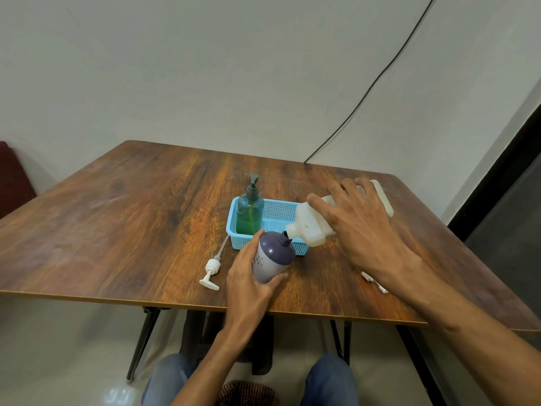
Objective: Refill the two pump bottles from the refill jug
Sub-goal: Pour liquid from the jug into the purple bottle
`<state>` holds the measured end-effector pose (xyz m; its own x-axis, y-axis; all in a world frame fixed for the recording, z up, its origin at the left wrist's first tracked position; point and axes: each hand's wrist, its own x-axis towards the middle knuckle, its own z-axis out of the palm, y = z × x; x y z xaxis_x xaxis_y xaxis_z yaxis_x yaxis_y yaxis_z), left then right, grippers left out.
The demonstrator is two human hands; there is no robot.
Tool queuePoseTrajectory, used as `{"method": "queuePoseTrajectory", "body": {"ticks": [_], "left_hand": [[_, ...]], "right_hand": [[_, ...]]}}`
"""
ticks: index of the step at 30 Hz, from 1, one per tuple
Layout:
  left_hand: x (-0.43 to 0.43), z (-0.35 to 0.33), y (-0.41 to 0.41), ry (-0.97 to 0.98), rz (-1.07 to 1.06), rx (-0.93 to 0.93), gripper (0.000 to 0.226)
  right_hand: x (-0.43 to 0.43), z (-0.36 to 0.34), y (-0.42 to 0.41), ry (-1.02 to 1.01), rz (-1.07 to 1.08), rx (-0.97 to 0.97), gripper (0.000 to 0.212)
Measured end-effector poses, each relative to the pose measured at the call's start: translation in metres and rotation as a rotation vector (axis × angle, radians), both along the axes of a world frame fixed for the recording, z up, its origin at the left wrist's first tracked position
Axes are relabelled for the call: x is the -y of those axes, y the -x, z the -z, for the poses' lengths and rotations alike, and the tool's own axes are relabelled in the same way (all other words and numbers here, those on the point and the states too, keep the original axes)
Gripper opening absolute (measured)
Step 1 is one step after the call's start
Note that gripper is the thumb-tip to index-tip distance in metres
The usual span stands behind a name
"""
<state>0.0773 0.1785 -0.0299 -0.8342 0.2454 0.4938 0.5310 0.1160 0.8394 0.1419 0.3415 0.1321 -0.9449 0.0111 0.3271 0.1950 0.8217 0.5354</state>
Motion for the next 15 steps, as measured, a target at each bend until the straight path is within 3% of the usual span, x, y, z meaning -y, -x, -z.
{"method": "queuePoseTrajectory", "body": {"ticks": [15], "left_hand": [[0.0007,-0.0021,-0.0012,-0.012,0.007,0.005,0.094]], "right_hand": [[0.0034,-0.0031,0.0011,-0.012,0.017,0.049,0.074]]}}
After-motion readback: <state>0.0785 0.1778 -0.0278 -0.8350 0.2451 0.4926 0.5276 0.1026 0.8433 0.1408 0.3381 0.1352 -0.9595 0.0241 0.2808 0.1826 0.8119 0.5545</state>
